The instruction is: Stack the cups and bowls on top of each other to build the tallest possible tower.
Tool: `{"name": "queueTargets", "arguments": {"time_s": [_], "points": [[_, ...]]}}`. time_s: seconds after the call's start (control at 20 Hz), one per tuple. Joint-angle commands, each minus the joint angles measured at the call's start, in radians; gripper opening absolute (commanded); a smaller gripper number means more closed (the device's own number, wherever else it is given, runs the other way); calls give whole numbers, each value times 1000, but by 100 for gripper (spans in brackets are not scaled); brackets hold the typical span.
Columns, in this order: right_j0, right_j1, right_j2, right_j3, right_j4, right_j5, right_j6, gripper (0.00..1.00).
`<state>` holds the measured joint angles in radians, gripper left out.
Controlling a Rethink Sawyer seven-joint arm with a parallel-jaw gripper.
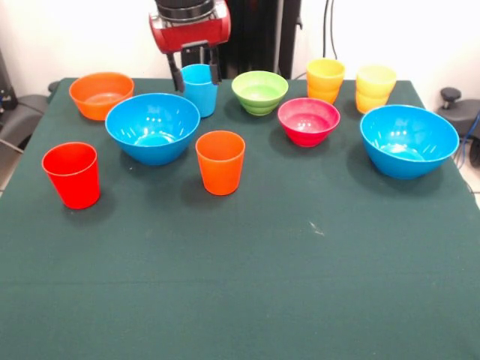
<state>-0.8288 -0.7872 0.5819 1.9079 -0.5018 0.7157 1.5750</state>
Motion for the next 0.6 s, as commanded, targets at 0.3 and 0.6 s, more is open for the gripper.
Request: {"name": "queueTargets", "arguments": {"time_s": [0.3, 0.6], "points": [[82, -34, 17, 39, -85, -1, -49, 100], [89, -102, 28, 88, -47, 3, -34, 100]]}}
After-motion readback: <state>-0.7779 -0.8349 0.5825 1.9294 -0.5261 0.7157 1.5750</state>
